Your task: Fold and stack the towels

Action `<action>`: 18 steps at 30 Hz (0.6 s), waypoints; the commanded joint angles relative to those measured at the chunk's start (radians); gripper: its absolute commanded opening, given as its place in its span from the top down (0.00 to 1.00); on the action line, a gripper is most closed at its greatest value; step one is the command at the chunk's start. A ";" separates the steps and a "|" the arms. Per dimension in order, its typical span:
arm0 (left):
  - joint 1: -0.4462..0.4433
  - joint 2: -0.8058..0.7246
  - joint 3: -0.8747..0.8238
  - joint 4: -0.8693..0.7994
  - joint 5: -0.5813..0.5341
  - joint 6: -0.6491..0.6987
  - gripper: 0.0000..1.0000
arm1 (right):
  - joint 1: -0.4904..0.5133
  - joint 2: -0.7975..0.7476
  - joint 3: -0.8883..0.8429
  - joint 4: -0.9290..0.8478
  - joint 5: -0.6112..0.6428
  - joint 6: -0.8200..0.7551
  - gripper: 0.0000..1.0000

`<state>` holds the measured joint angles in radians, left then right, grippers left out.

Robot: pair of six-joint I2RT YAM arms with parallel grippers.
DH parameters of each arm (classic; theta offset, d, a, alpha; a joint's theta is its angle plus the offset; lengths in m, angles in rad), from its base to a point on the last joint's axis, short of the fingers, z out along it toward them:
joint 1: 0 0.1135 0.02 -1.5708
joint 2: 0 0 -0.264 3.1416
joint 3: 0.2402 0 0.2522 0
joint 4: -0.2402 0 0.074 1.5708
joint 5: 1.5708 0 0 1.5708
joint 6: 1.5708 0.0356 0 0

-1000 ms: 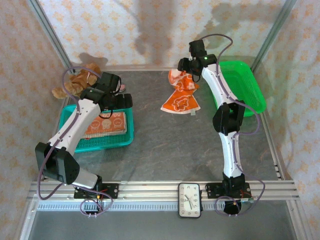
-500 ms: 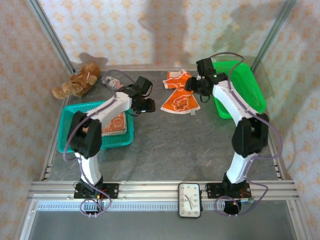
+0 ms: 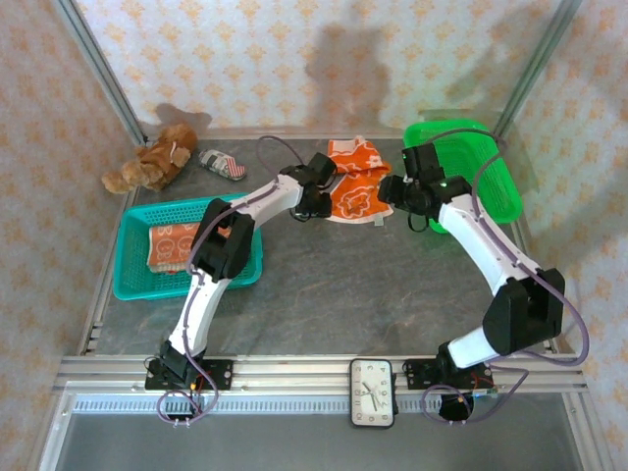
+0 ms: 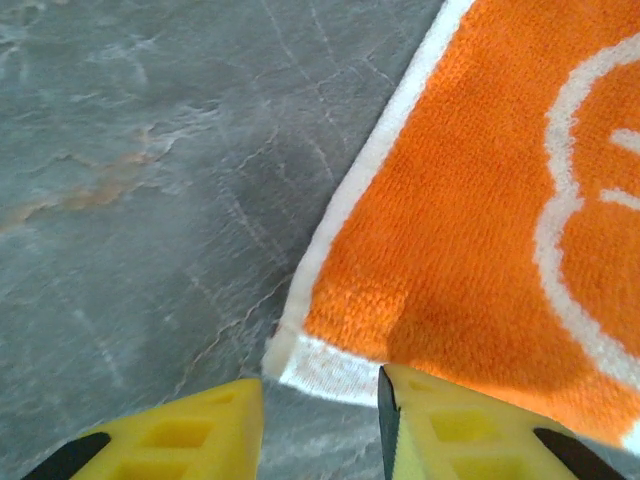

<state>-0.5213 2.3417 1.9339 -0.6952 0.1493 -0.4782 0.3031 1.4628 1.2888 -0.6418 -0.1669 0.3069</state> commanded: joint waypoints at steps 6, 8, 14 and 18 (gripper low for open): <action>0.004 0.067 0.100 -0.076 -0.136 0.017 0.62 | 0.008 -0.072 -0.058 0.003 0.035 0.035 0.40; 0.001 0.080 0.115 -0.090 -0.143 0.022 0.61 | 0.009 -0.076 -0.065 0.004 0.031 0.038 0.40; -0.001 0.093 0.128 -0.083 -0.145 0.018 0.59 | 0.021 -0.072 -0.068 0.010 0.029 0.042 0.40; -0.001 0.115 0.132 -0.107 -0.146 0.026 0.65 | 0.031 -0.062 -0.064 0.013 0.030 0.044 0.40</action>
<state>-0.5228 2.4226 2.0506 -0.7578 0.0326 -0.4686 0.3252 1.4147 1.2282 -0.6415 -0.1604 0.3405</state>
